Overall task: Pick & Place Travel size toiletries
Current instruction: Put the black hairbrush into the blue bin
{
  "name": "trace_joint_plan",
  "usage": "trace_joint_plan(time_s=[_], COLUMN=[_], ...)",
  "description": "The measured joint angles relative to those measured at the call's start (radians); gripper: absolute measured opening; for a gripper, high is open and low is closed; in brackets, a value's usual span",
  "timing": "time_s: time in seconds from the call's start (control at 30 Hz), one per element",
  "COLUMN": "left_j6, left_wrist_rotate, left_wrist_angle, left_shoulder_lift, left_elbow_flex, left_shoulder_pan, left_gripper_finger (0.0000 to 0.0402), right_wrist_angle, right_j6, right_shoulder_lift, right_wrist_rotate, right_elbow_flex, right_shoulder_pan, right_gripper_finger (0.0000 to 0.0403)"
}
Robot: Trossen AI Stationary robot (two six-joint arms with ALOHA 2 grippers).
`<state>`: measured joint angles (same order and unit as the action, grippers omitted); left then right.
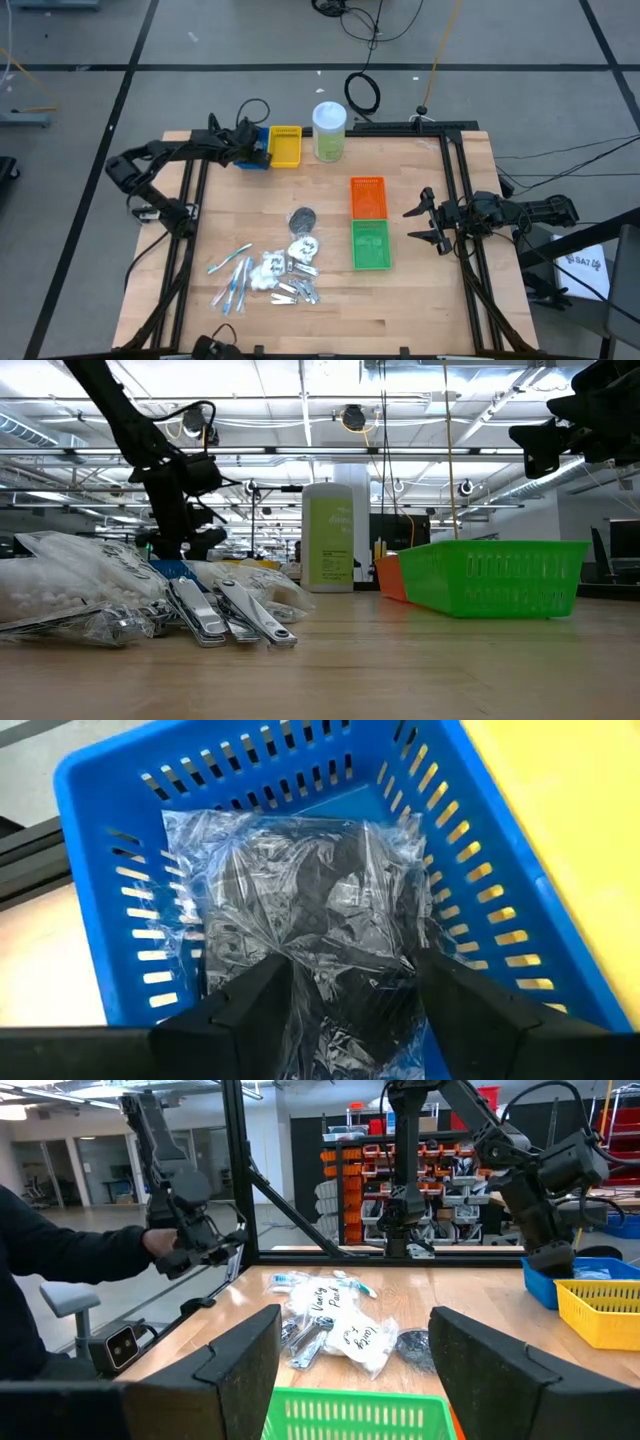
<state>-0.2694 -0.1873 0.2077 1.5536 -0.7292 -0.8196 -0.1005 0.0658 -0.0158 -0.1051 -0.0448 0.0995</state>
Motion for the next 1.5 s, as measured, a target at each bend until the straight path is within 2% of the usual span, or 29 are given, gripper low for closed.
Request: trace_joint_plan(time_s=[0.17,0.6,0.67,0.8,0.93,1.2,1.33,1.43,1.5], left_j6=[0.005,0.04,0.056,0.061,0.042,0.185,0.285,0.329,0.34], left_wrist_rotate=[0.008,0.021,0.098,0.323,0.369,0.364,0.246,0.144,0.124], left_wrist_angle=[0.016,0.103,0.111,0.104,0.094,0.004,-0.037,-0.039,-0.044], left_shoulder_lift=[-0.076,-0.369,-0.401,-0.437,-0.423,-0.303,-0.227,-0.166,-0.128], left_elbow_flex=[0.001,0.001,0.001,0.001,0.01,0.04,0.041,0.041,0.041], left_shoulder_pan=[0.0,0.024,0.042,0.107,0.242,0.552,0.672,0.722,0.736], left_gripper_finger=[0.0218,0.0218,0.0218,0.0218,0.0218,0.0218,0.0218,0.0218,0.0218], right_wrist_angle=[0.0,0.0,0.0,0.0,0.0,0.0,0.0,0.0,0.0], right_j6=[0.0,0.0,0.0,0.0,0.0,0.0,0.0,0.0,0.0], right_shoulder_lift=[0.0,0.0,0.0,0.0,0.0,0.0,0.0,0.0,0.0], right_wrist_rotate=[0.0,0.0,0.0,0.0,0.0,0.0,0.0,0.0,0.0], right_elbow_flex=[0.0,0.0,0.0,0.0,0.0,0.0,0.0,0.0,0.0], right_shoulder_pan=[0.0,0.0,0.0,0.0,0.0,0.0,0.0,0.0,0.0], right_gripper_finger=[0.0242,0.0242,0.0242,0.0242,0.0242,0.0242,0.0242,0.0242,0.0242])
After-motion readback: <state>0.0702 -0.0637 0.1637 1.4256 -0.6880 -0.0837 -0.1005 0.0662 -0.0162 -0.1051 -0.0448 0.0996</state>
